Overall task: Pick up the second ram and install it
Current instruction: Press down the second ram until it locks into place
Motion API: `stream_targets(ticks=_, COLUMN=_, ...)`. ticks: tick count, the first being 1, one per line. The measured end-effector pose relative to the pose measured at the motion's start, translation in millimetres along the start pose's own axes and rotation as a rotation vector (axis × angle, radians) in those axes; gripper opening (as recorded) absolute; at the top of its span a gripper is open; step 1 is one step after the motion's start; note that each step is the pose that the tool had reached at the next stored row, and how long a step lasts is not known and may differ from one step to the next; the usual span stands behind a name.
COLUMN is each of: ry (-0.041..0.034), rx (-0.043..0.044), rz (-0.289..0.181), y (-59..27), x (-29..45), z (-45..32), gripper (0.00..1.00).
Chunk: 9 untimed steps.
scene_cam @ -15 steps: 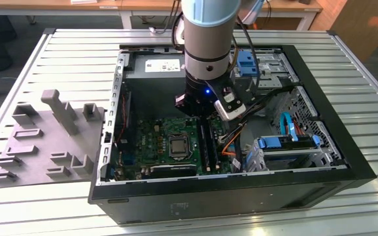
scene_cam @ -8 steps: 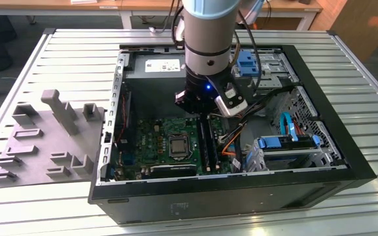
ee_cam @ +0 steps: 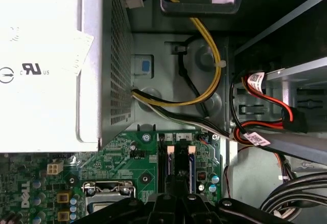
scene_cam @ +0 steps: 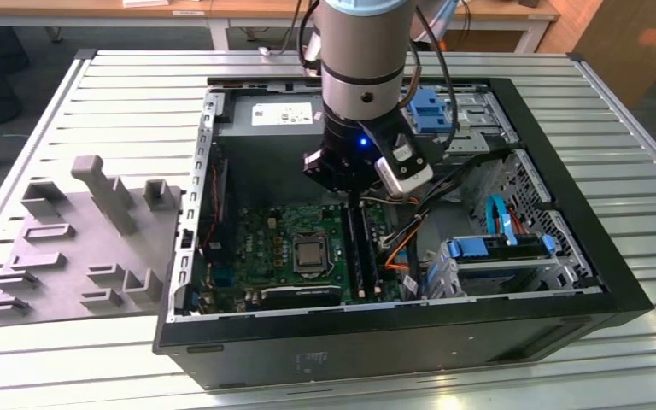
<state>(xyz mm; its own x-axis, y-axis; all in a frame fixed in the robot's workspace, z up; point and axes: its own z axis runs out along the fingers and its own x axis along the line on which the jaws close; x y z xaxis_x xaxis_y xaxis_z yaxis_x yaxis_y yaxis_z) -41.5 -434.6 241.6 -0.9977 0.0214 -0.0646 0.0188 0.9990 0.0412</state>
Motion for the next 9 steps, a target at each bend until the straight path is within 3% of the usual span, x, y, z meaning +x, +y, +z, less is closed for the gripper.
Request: stream_targets(ticks=9, ry=0.0, rx=-0.0003, rz=0.0, y=0.0, x=0.0, z=0.0, gripper=0.11)
